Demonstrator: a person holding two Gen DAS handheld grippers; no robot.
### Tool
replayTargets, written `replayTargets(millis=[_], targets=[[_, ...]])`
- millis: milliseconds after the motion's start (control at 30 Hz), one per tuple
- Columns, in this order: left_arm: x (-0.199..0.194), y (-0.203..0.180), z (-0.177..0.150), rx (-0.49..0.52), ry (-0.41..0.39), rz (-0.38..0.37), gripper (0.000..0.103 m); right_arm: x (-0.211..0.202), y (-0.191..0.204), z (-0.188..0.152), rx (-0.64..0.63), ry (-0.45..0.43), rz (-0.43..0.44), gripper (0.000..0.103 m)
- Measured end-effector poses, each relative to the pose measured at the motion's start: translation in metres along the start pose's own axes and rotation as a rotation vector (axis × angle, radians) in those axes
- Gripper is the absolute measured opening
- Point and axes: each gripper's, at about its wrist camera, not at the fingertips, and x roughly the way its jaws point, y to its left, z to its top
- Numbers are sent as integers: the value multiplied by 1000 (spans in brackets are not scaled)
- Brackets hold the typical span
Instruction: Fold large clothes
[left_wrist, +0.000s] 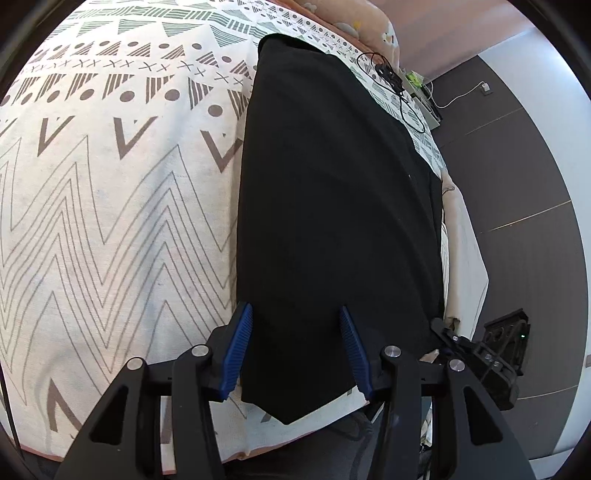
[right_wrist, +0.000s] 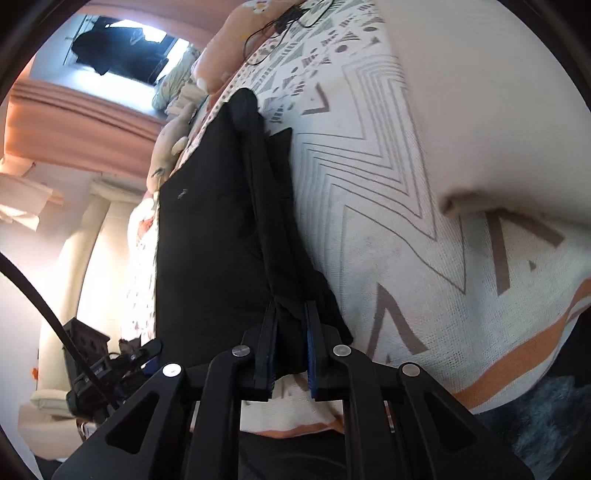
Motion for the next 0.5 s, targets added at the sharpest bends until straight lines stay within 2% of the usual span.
replayTargets(millis=[100,167,233,267,433,500], targets=[[-2,4,8,-13,-11,5,50,-8,8,6,-7,22,21,16],[-4,5,10,-20,-26,4,54,-20,18,11,-44,-11,3,29],[-5,8,16,-29,-33,3,63,-27,25,16,-69,-32,9,70],[-5,9,18,-31,-35,1,64,-30,29,21,-80,-39,23,75],[-3,10,37,-40,-65,-11,64,-26,39,49,-118,-31,11,75],[-1,11,47,-45,-83,-4,64,-14,43,61,-128,-2,20,75]])
